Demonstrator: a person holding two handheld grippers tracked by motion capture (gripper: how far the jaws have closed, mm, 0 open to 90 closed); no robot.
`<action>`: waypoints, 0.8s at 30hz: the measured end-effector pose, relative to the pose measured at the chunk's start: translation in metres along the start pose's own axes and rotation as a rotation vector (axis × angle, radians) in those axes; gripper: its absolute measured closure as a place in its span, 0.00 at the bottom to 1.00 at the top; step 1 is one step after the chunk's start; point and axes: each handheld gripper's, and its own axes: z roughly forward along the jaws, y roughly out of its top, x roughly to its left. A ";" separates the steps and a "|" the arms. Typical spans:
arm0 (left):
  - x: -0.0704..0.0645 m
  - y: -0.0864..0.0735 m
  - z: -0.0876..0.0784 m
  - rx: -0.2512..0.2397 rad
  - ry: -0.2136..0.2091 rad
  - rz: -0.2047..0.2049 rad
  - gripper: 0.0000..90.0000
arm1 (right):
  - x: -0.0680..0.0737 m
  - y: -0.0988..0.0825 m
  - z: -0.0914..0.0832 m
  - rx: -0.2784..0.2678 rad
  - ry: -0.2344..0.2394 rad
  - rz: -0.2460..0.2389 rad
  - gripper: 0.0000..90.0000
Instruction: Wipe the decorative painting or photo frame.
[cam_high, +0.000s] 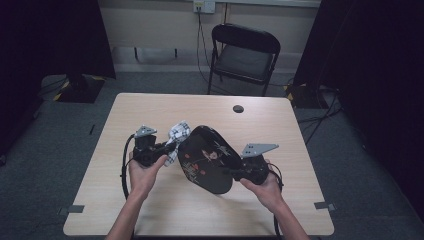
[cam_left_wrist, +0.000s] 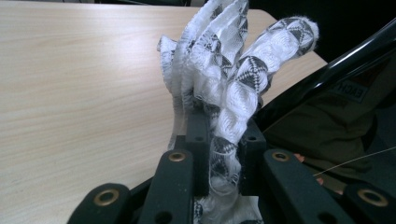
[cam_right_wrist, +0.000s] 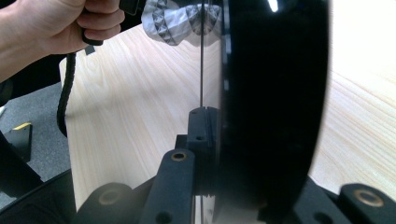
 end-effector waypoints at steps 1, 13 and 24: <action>0.000 -0.001 0.001 0.007 0.002 -0.001 0.88 | 0.000 0.000 0.000 -0.001 0.000 0.000 0.90; -0.002 0.003 -0.004 0.004 -0.016 0.013 0.88 | 0.001 0.001 0.002 -0.003 0.003 -0.001 0.90; 0.016 -0.020 0.013 0.080 -0.068 -0.137 0.88 | 0.001 0.001 0.002 -0.001 0.004 -0.001 0.90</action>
